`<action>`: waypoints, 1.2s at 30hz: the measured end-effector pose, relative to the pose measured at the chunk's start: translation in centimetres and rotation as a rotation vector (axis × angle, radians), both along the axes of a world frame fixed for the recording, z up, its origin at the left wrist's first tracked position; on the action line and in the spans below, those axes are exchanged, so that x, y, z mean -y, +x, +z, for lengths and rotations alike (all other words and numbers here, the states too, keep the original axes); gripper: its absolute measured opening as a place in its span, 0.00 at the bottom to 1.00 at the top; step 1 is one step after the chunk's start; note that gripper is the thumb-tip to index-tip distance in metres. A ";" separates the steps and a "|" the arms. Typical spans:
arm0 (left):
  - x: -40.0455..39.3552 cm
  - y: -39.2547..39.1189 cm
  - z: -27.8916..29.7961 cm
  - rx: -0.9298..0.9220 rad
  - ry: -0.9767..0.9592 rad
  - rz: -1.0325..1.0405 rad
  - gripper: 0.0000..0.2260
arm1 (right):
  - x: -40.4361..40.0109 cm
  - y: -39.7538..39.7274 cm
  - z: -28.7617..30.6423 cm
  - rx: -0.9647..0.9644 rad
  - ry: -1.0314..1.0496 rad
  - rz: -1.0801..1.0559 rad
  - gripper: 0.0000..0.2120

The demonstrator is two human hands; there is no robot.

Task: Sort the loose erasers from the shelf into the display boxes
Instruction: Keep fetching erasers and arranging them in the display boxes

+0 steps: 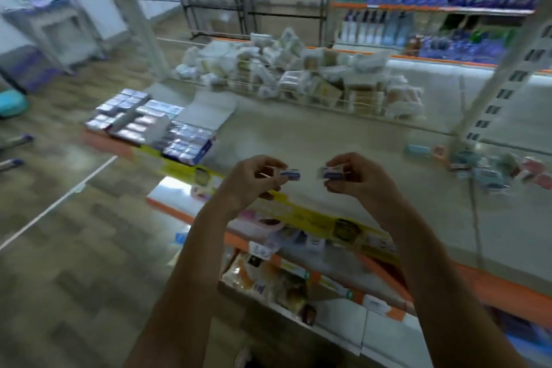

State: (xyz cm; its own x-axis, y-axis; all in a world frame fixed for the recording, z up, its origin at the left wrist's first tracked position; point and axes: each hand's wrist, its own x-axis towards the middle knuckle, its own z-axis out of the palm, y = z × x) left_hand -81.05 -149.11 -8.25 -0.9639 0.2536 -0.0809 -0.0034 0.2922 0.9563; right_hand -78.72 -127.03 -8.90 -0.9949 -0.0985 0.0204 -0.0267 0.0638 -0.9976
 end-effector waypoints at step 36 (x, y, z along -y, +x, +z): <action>33.3 -18.5 0.2 -0.414 -0.362 -0.081 0.07 | 34.6 -17.7 -1.4 -0.258 1.027 -0.119 0.09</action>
State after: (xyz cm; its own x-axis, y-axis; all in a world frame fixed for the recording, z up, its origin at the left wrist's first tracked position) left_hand -99.58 -182.44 -8.09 -0.9123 0.3546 0.2051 0.3877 0.5858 0.7117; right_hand -96.45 -161.62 -10.32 -0.9767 -0.0907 0.1943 -0.1678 0.8875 -0.4292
